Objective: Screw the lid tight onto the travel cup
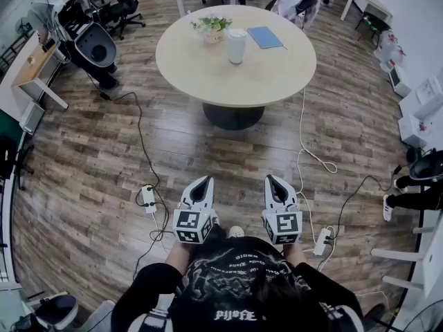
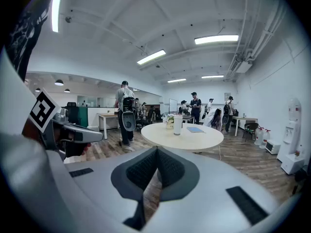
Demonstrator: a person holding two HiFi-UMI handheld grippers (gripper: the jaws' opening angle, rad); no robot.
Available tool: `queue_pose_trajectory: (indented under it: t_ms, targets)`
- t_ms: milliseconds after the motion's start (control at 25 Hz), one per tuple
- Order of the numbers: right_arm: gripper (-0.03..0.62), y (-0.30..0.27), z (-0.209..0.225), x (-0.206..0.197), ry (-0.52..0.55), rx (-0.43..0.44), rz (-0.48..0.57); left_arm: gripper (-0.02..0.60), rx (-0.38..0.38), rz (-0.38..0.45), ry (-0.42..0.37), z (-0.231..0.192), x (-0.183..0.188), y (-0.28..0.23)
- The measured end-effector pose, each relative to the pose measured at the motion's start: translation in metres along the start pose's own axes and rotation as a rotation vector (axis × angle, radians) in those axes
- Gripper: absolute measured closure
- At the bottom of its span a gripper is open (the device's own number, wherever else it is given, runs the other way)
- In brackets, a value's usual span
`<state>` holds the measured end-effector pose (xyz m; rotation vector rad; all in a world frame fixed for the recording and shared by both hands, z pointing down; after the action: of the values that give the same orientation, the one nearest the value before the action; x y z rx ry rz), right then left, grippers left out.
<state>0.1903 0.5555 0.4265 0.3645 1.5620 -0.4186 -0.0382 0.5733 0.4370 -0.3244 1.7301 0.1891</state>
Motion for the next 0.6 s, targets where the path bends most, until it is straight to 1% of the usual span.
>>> queue_pose_trajectory:
  t_ms: [160, 400, 520, 600]
  targets:
    - [0.591, 0.0020, 0.0018, -0.0030, -0.014, -0.010, -0.003, 0.560, -0.008, -0.005, 0.003, 0.0018, -0.0038, 0.0008]
    - [0.591, -0.0006, 0.0049, 0.0011, -0.023, -0.020, 0.004, 0.560, -0.035, 0.009, 0.002, 0.0050, -0.0019, -0.0035]
    - [0.589, -0.0039, 0.0033, -0.0005, -0.021, 0.003, 0.011, 0.560, -0.041, 0.015, -0.002, 0.0035, -0.0022, -0.0058]
    - [0.588, -0.0049, 0.0009, -0.0020, -0.044, 0.008, 0.018, 0.558, -0.051, 0.016, 0.004, 0.0014, -0.0023, -0.0059]
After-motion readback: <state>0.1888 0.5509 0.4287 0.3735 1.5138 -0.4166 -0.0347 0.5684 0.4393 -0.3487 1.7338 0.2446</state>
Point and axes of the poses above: the fingertips, and each gripper's own axes: y backward along the fingers, z to its right, x out of its top, the point moved 8 cm from there along y, backward along the fingers, and after that the axes turned 15 degrees about z, right-handed, at the moved point
